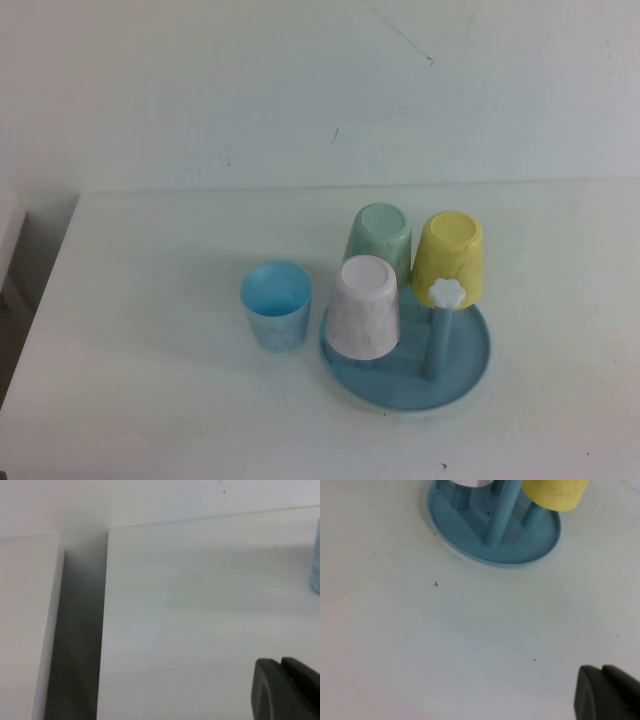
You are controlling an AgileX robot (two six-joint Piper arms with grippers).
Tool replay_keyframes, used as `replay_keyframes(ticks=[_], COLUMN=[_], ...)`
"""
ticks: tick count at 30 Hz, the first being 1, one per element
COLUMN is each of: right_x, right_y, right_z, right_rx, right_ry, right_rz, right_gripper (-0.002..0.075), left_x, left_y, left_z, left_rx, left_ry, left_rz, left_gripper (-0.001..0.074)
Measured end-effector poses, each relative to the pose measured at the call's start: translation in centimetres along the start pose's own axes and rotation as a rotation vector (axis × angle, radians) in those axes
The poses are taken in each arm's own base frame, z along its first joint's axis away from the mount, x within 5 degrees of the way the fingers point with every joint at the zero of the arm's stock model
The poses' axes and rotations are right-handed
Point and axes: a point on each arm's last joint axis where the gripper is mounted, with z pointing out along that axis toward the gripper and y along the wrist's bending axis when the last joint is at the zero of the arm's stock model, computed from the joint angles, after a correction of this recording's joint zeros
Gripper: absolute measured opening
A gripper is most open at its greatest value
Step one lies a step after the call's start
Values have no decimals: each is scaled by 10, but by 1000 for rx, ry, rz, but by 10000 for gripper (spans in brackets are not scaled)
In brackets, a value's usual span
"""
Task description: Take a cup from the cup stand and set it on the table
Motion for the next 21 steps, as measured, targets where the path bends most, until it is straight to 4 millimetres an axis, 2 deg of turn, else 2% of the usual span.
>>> replay_keyframes(ticks=[21], right_x=[0], right_y=[0], right_z=[0], right_rx=[0], right_ry=[0], right_rz=[0], right_gripper=[-2], left_x=[0], left_y=[0], left_z=[0], left_rx=[0], left_ry=[1], left_rz=[-43], left_gripper=[-2])
